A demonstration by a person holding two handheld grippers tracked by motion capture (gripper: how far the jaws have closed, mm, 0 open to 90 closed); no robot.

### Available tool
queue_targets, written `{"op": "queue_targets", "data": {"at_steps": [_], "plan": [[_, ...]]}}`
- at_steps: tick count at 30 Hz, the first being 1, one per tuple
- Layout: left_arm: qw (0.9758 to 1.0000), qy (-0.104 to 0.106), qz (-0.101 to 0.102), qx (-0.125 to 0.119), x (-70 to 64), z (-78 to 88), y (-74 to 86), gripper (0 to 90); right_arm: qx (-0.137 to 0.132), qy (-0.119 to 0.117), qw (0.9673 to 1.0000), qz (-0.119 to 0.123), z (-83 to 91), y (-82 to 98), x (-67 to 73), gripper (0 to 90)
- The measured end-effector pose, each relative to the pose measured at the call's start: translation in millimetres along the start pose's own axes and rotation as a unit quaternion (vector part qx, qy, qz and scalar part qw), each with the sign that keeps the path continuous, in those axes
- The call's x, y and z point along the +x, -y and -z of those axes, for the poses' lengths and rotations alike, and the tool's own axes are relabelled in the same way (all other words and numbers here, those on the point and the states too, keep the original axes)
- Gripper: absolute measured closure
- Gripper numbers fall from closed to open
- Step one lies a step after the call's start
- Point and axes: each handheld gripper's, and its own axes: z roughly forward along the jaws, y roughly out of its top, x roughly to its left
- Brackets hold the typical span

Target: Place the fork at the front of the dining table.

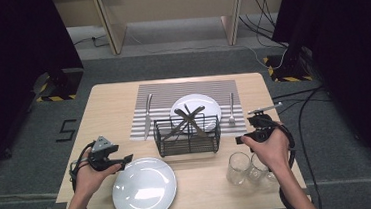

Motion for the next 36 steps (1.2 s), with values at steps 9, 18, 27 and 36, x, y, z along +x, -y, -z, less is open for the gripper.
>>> {"op": "queue_targets", "data": {"at_steps": [9,18,27,36], "plan": [[1.0,0.0,0.0,0.0,0.0,-0.2,-0.3,27.1,0.002,-0.007,0.9999,0.015,6.4,8.1,7.5,61.8],[1.0,0.0,0.0,0.0,-0.1,-0.4,-0.4,27.1,0.004,-0.014,0.9996,0.026,15.0,17.4,11.8,63.0],[1.0,0.001,-0.001,0.0,-1.4,-1.0,-1.0,27.1,0.012,-0.018,0.999,0.039,17.7,26.2,14.0,63.9],[1.0,0.0,-0.002,0.0,-1.7,-0.8,-1.5,27.1,0.031,-0.015,0.998,0.054,12.6,29.4,14.8,65.6]]}}
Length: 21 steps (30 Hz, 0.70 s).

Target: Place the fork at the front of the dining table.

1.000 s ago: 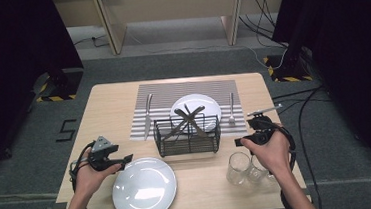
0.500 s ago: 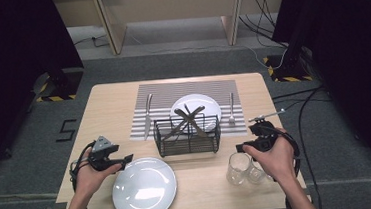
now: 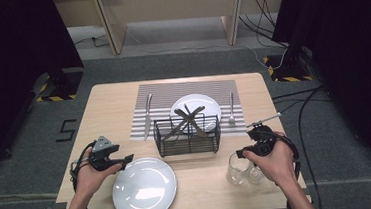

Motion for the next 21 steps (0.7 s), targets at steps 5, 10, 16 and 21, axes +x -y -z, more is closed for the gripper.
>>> {"op": "queue_targets", "data": {"at_steps": [5,10,16,21], "plan": [[1.0,0.0,-0.002,-0.001,-0.9,0.3,-0.9,27.1,0.006,-0.003,1.0,0.006,-1.8,1.3,-0.6,67.2],[1.0,0.002,-0.005,-0.002,-2.8,0.4,-1.7,27.1,0.007,-0.002,0.9999,0.015,-1.3,2.1,-0.6,69.0],[1.0,0.001,-0.005,-0.002,-2.9,0.3,-1.4,27.1,0.014,0.007,0.9993,0.032,-4.7,5.3,0.8,72.3],[1.0,0.002,-0.005,-0.003,-3.1,0.3,-1.7,27.1,0.023,0.01,0.9988,0.041,-7.4,4.9,3.5,76.3]]}}
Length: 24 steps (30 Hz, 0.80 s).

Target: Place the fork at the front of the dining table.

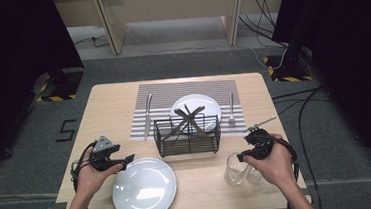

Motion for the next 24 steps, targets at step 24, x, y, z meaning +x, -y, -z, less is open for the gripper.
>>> {"op": "queue_targets", "data": {"at_steps": [24], "plan": [[0.9999,-0.001,-0.009,-0.01,-4.6,8.5,-4.7,27.1,0.003,-0.008,0.9987,0.051,-15.7,-12.4,34.8,82.5]]}}
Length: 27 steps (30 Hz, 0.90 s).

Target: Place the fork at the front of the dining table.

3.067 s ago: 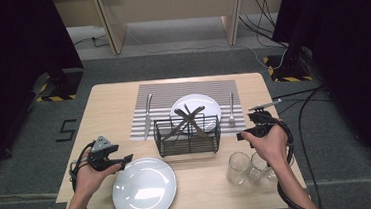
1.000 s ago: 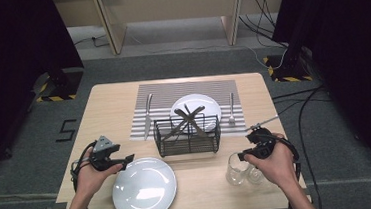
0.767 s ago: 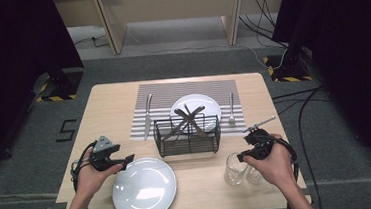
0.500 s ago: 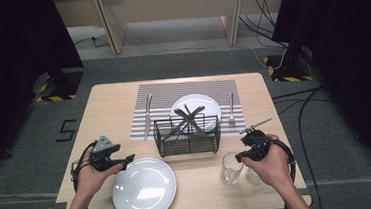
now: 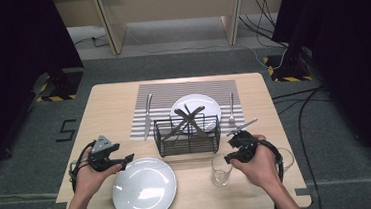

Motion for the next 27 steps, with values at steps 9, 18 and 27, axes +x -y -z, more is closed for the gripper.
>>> {"op": "queue_targets", "data": {"at_steps": [9,18,27], "plan": [[1.0,0.001,-0.002,-0.004,-2.6,2.2,-1.7,27.1,0.005,-0.005,0.9998,0.02,-6.1,-8.1,13.6,82.6],[1.0,0.001,-0.005,-0.005,-3.4,3.5,-2.7,27.0,0.008,-0.013,0.9991,0.038,-12.7,-16.0,27.7,82.6],[1.0,0.001,-0.006,-0.007,-3.6,4.4,-2.8,27.0,0.01,-0.02,0.9985,0.05,-16.8,-20.6,37.2,82.6]]}}
